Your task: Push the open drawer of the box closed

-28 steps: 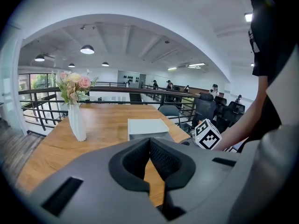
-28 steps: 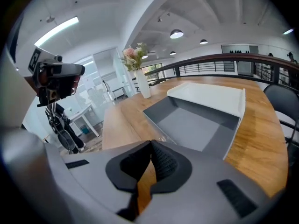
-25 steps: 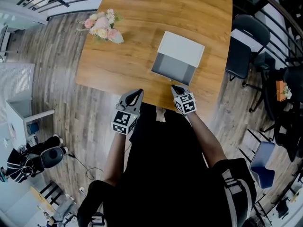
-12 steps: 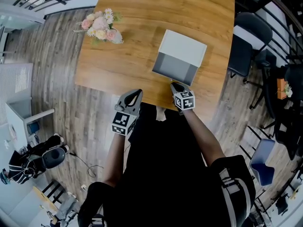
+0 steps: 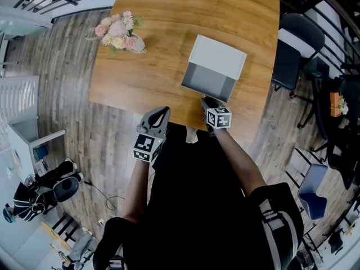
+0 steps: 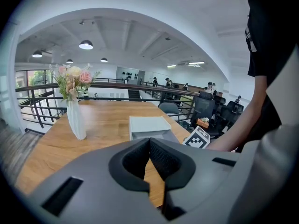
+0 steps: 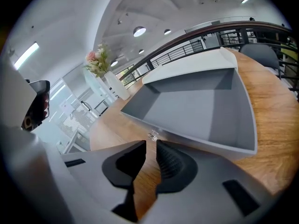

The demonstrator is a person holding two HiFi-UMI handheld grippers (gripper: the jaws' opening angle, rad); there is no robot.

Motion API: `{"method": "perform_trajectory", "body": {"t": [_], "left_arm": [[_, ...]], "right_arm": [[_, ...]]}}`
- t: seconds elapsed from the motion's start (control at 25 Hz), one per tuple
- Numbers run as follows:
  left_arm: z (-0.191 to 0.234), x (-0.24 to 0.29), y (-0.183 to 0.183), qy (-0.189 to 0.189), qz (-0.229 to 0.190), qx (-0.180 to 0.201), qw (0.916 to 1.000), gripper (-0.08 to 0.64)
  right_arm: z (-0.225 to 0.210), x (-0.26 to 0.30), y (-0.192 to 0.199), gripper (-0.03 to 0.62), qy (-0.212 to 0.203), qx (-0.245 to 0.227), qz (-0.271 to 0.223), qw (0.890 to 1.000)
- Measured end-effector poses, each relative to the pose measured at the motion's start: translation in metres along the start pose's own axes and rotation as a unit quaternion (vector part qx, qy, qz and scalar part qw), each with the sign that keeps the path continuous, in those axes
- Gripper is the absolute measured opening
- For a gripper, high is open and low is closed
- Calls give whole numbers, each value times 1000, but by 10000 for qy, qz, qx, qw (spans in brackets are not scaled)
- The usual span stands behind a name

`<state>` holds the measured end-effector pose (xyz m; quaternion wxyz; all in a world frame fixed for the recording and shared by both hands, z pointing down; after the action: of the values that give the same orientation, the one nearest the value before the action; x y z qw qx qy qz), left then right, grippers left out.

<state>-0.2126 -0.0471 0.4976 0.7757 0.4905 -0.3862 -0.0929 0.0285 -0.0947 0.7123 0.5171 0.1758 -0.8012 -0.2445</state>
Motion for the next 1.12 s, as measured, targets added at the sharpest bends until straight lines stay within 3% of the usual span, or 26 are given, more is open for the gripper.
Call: {"method": "perform_trajectory", "body": {"t": [0.36,1.12], "left_arm": [[3,2,6,58,2,1,10000,21],[17,-6,2,86,54,-19,9999,21]], "right_arm": [[-3,1,-4,98,-79,787,50,9969],[6,6,-14,78,-59,585,186,9981]]}}
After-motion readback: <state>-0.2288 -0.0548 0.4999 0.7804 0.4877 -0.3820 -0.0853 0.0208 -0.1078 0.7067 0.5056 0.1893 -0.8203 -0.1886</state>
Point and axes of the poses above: the fingertips, and each gripper's own axes: x forward along the fingers, z to its left, y out of its underside, the point moved 10 cm from there along -x, backward along the fingers, and after that the axes turned 11 degrees about y, right-handed, at the moved point
